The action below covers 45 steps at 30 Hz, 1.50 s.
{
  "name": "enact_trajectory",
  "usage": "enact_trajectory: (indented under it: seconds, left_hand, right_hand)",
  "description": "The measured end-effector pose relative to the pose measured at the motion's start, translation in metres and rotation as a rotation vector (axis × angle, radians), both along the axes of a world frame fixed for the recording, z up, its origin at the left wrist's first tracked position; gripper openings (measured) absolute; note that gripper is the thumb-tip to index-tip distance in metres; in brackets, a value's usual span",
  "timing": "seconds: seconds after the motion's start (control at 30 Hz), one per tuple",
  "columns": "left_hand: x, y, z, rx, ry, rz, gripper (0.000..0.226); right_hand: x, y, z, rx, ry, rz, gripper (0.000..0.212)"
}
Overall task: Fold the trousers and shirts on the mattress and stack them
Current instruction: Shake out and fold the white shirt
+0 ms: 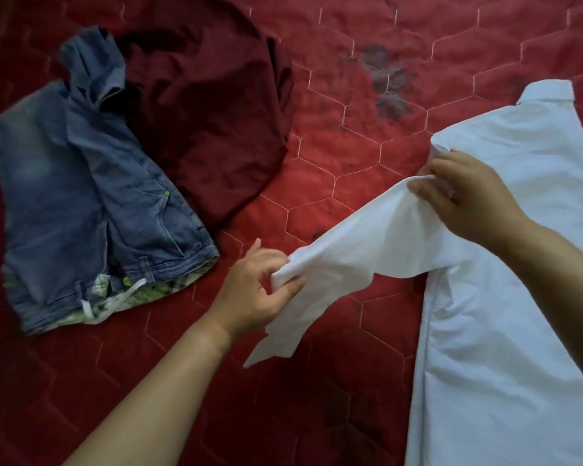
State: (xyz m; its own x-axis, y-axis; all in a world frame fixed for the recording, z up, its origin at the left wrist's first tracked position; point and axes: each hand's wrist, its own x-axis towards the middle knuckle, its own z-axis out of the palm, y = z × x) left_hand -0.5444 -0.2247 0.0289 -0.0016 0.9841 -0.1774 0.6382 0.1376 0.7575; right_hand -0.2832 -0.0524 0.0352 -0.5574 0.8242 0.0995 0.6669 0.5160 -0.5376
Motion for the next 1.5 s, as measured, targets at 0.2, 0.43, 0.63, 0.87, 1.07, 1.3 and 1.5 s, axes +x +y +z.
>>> enact_trajectory:
  seconds: [0.2, 0.43, 0.63, 0.87, 1.07, 1.3, 1.5]
  left_hand:
    - [-0.031, -0.022, 0.025, -0.059, -0.278, 0.262, 0.026]
    - [-0.096, -0.046, -0.050, -0.558, 0.534, 0.247, 0.056]
    - [-0.057, -0.065, -0.060, -0.034, 0.554, 0.149, 0.035]
    - [0.019, -0.066, -0.082, -0.180, 0.181, 0.086, 0.039]
    - [0.029, -0.044, -0.090, -0.044, 0.228, 0.098, 0.032]
    - [0.038, -0.036, -0.071, 0.043, 0.038, 0.202, 0.014]
    - [-0.012, -0.060, -0.025, -0.037, -0.013, 0.442, 0.010]
  right_hand:
    - [-0.058, 0.035, 0.016, -0.039, -0.085, 0.129, 0.044]
    - [-0.132, -0.024, -0.048, -0.052, -0.085, -0.124, 0.046]
    - [-0.095, -0.139, -0.078, -0.149, 0.033, -0.321, 0.047]
    - [-0.043, -0.187, -0.094, -0.269, 0.005, -0.373, 0.054]
    - [-0.025, -0.178, -0.117, -0.219, -0.255, -0.319, 0.062]
    - [-0.014, -0.183, -0.103, -0.243, 0.005, -0.285, 0.063]
    - [-0.043, -0.176, -0.047, -0.177, 0.150, -0.222, 0.058]
